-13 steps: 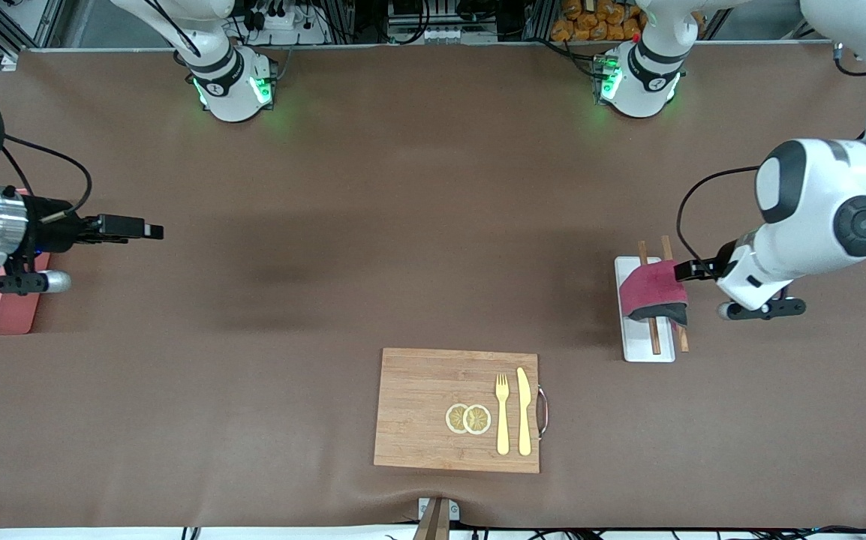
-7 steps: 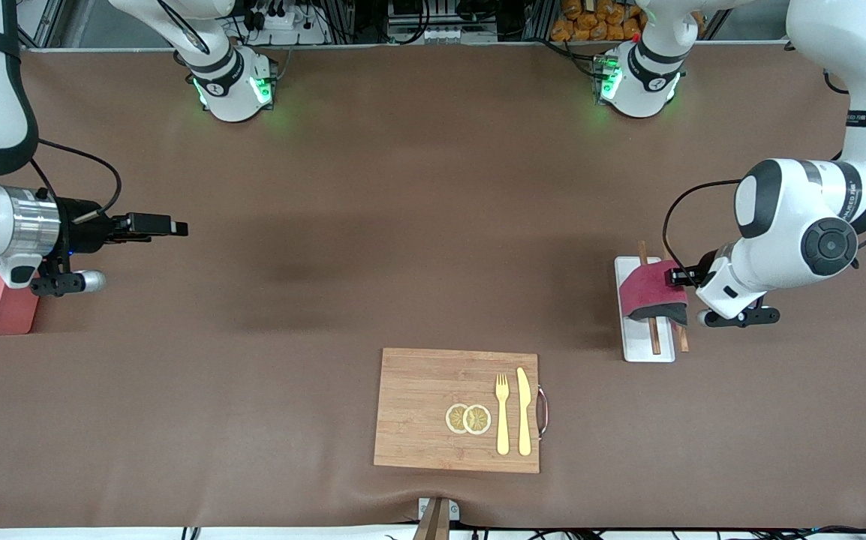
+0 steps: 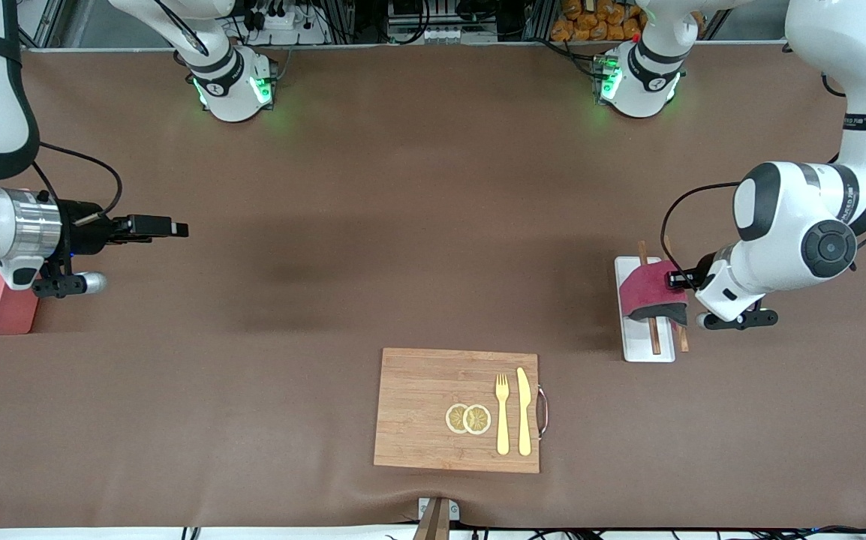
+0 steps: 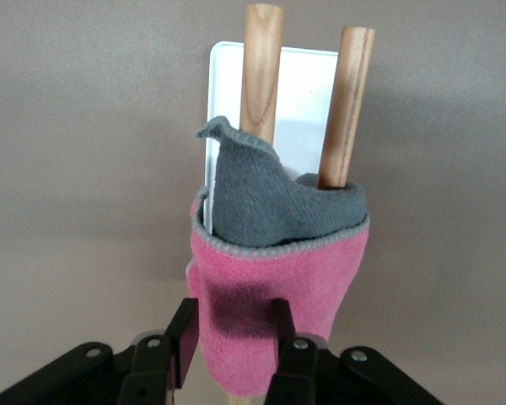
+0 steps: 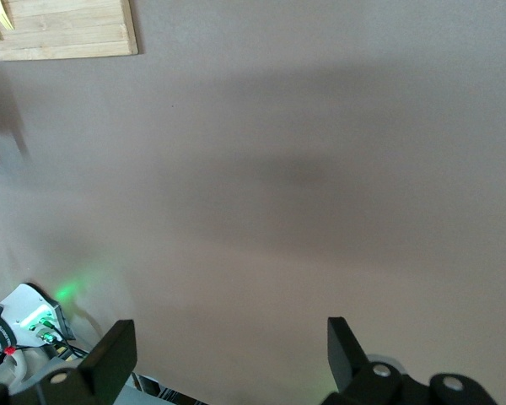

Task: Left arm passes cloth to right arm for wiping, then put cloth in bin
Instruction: 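Grasp the pink cloth with the left gripper while the right gripper advances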

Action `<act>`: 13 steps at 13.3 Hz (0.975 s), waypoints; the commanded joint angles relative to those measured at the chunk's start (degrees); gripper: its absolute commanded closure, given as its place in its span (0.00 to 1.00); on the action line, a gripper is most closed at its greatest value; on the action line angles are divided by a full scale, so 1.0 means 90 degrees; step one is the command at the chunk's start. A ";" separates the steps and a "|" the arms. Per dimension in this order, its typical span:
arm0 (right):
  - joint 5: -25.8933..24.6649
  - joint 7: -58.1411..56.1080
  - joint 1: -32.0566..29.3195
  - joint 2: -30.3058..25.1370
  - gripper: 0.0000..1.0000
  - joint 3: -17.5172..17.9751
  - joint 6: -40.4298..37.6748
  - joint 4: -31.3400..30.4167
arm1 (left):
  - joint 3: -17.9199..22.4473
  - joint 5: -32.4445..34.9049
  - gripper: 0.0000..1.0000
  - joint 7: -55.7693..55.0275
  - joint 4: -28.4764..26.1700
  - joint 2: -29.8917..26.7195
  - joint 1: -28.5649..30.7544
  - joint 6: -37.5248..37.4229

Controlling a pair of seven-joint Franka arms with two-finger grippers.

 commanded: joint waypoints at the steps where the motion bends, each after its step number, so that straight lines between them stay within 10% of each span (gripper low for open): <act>1: 0.0129 0.0075 -0.0017 0.0022 0.00 0.0012 -0.0030 0.0010 | 0.0017 -0.0132 0.58 -0.0062 0.0175 0.0123 -0.0046 0.0046; 8: 0.1007 0.0075 -0.0075 0.0461 0.00 0.0012 0.0048 0.0020 | 0.0017 -0.0191 1.00 -0.0062 0.0243 0.0163 -0.0046 0.0046; 13: 0.1447 0.0153 0.0013 0.0765 0.00 0.0012 0.0205 0.0020 | 0.0017 -0.0191 1.00 -0.0267 0.0282 0.0143 -0.0105 0.0046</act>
